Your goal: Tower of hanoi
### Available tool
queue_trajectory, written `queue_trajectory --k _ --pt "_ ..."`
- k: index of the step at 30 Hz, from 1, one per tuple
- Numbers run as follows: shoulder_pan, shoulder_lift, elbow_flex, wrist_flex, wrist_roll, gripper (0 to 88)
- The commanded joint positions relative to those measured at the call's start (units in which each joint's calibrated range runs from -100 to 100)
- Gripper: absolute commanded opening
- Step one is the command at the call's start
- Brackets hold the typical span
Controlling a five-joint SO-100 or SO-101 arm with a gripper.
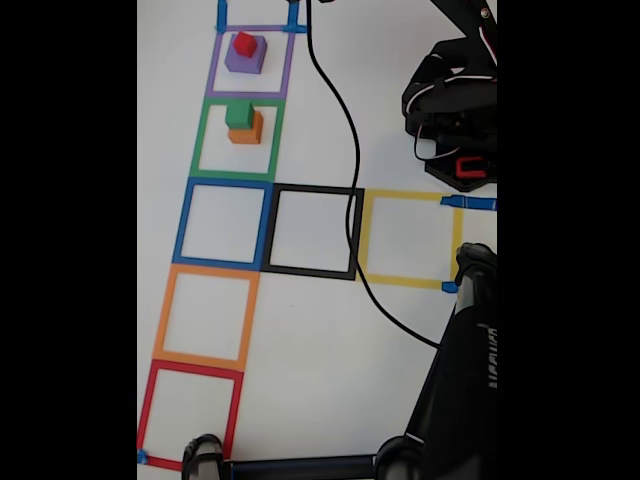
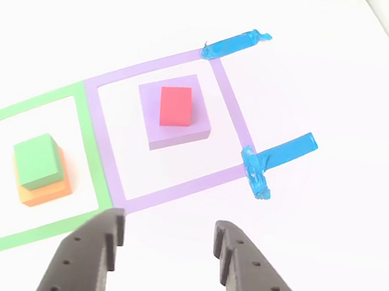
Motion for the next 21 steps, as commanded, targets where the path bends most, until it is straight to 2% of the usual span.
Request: queue_trajectory --k 1,4,11,21 --pt "1.5 -2.4 18.0 -23.3 0.0 22.2" --pt "1.7 -1.4 28.6 -38.7 0.0 24.2" --pt "-1.6 4.2 39.5 -59.1 0.0 24.2" --pt "-2.8 25.7 40.6 -86.0 0.0 23.8"
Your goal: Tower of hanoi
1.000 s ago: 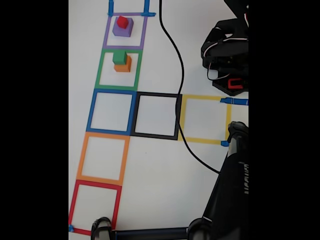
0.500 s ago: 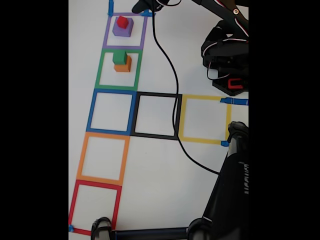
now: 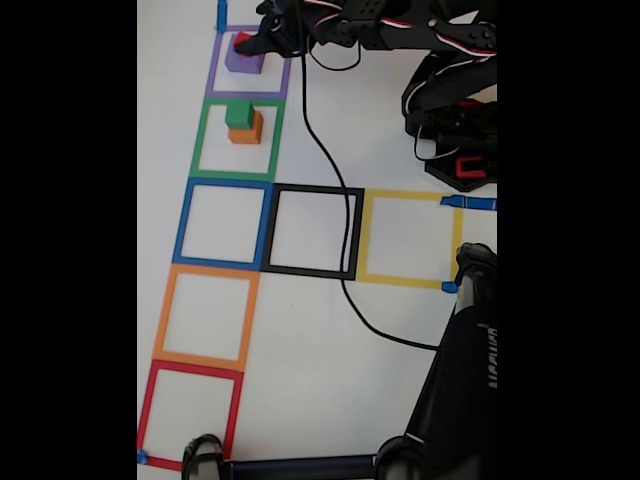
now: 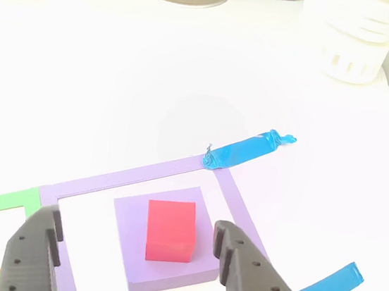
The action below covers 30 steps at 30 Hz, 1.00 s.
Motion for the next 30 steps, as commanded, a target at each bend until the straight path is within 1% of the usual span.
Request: queue_trajectory --k 1,4,15,21,30 --pt "0.0 7.5 -1.0 -11.2 0.0 23.9" --pt "0.4 11.9 -1.0 -16.6 0.0 24.6" --pt "0.2 24.9 -1.6 -30.8 0.0 24.7" --pt "2.1 30.9 -2.9 -35.8 0.0 25.4" --pt "1.1 36.9 -5.6 -40.1 0.0 25.2"
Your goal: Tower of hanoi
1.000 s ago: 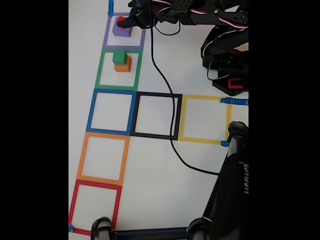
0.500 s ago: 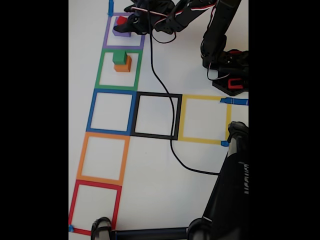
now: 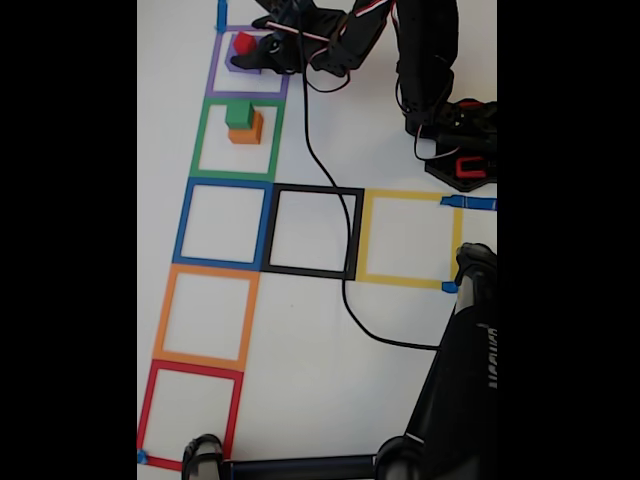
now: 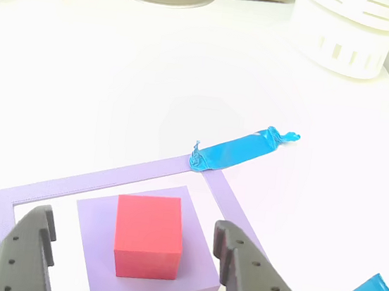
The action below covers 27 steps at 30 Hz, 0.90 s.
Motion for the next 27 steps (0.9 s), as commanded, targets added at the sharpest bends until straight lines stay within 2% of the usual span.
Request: queue_trajectory --k 1,16,27 --pt "-0.9 0.7 -2.3 -2.7 0.0 25.0" --pt "-2.0 5.9 -4.6 -5.0 0.0 20.2" --pt "-2.1 6.1 -4.7 -4.8 0.0 10.1"
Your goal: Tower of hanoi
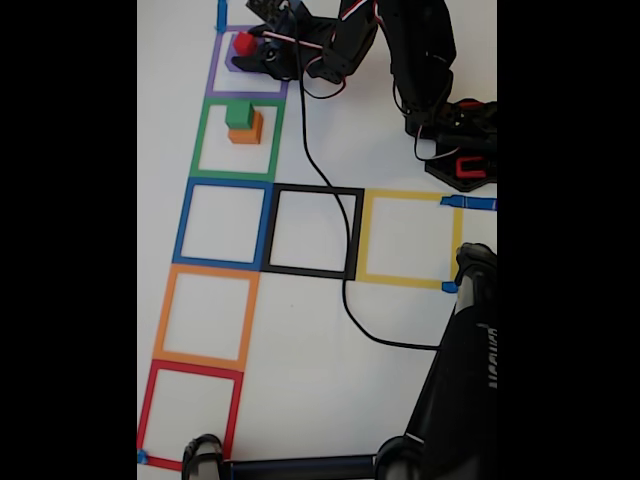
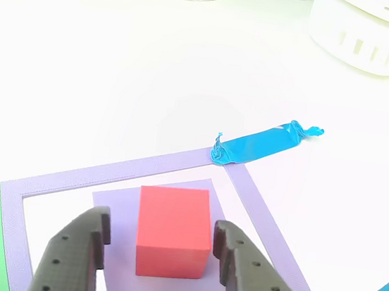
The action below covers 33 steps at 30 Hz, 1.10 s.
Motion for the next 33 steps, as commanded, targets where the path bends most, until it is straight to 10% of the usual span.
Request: queue_trajectory --k 1,20,33 --pt "-0.2 -0.5 -2.0 -1.2 0.0 9.2" --pt "-1.5 -3.8 -1.6 3.2 0.0 3.0" --pt "-5.8 -38.3 -7.0 50.9 0.0 2.8"
